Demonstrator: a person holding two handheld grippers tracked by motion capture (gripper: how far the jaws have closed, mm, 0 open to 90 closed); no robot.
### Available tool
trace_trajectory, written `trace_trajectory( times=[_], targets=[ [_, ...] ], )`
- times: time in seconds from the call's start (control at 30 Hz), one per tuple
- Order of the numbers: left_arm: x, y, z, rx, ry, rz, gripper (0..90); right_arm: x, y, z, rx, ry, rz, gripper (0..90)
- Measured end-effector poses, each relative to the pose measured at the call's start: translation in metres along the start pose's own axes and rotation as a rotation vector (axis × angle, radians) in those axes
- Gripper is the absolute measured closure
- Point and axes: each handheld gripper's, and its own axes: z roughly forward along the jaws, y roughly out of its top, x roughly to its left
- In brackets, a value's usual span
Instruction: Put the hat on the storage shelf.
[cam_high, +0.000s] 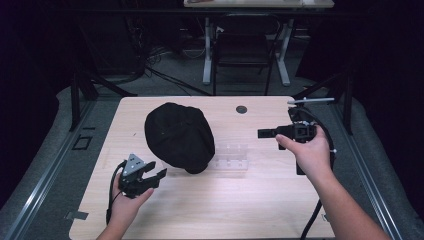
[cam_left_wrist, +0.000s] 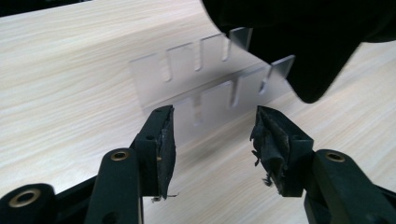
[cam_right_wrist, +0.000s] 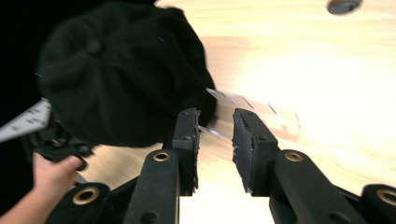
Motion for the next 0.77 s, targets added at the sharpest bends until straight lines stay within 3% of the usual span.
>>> trace_trajectory(
  times=[0.2,0.27,0.33,0.53,0.63,0.7,0.73,0.77],
  targets=[
    [0.008,-0.008,0.002,0.021,0.008,-0.016,47.1,-0.01,-0.019,0.007,0.0,-0.057,-0.03,65.5],
    [0.007,-0.01,0.003,0.036,0.004,-0.013,47.4,-0.013,-0.027,0.01,-0.001,-0.077,-0.051,63.9],
    [0.005,-0.012,0.006,0.046,-0.002,-0.007,47.4,-0.015,-0.039,0.015,-0.019,-0.132,-0.103,62.6],
    [-0.001,-0.013,0.009,0.038,-0.017,0.004,47.4,-0.019,-0.056,0.024,-0.032,-0.18,-0.143,61.0],
    [-0.004,-0.013,0.009,0.036,-0.025,0.008,47.3,-0.021,-0.062,0.028,-0.036,-0.17,-0.134,60.8],
    [-0.008,-0.011,0.01,0.024,-0.043,0.017,47.3,-0.021,-0.064,0.028,-0.03,-0.191,-0.144,60.7],
    [-0.015,-0.008,0.012,0.01,-0.069,0.029,47.3,-0.021,-0.068,0.028,-0.057,-0.198,-0.161,60.0],
    [-0.015,-0.008,0.012,0.01,-0.069,0.029,47.3,-0.021,-0.068,0.028,-0.057,-0.198,-0.161,60.0]
  ],
)
